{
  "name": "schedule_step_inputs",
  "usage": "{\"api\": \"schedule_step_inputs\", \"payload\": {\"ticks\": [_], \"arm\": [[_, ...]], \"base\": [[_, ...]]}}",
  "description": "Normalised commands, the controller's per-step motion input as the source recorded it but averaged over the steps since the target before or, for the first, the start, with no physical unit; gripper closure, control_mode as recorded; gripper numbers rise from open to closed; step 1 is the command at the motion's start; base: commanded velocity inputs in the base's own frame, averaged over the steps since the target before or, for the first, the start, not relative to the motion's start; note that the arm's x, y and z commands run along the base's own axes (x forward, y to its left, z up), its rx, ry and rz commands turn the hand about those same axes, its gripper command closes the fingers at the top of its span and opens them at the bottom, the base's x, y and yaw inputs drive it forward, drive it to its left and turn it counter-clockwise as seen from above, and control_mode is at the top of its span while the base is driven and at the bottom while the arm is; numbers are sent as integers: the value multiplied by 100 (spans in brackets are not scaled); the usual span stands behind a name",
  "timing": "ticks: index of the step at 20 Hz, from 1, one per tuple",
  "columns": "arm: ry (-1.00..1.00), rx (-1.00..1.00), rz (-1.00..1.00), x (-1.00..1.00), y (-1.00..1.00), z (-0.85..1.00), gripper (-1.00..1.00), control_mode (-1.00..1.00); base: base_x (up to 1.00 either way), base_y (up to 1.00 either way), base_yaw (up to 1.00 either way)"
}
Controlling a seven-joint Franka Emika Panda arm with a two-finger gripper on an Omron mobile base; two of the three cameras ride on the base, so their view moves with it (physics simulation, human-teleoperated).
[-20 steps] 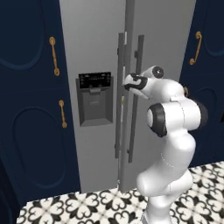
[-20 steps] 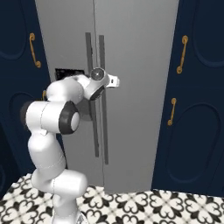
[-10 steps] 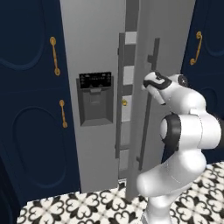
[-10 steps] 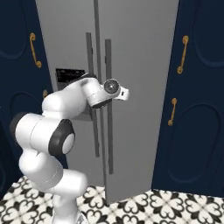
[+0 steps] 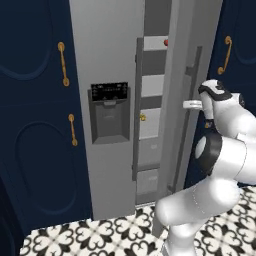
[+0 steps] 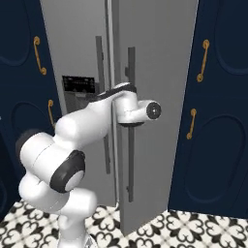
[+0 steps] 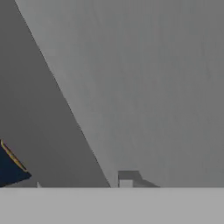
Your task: Take the strawberry from the fridge and place it on top of the pancake, located on the dining counter.
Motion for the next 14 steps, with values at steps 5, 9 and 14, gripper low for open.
{"api": "schedule_step_inputs", "payload": {"ticks": [5, 9, 14], "arm": [[0, 2, 12, -94, -100, 0, 100, -100], [6, 2, 9, -74, -100, 14, 100, -100], [11, 0, 4, -70, -87, 23, -100, -100]], "base": [[0, 0, 0], [0, 0, 0], [0, 0, 0]]}}
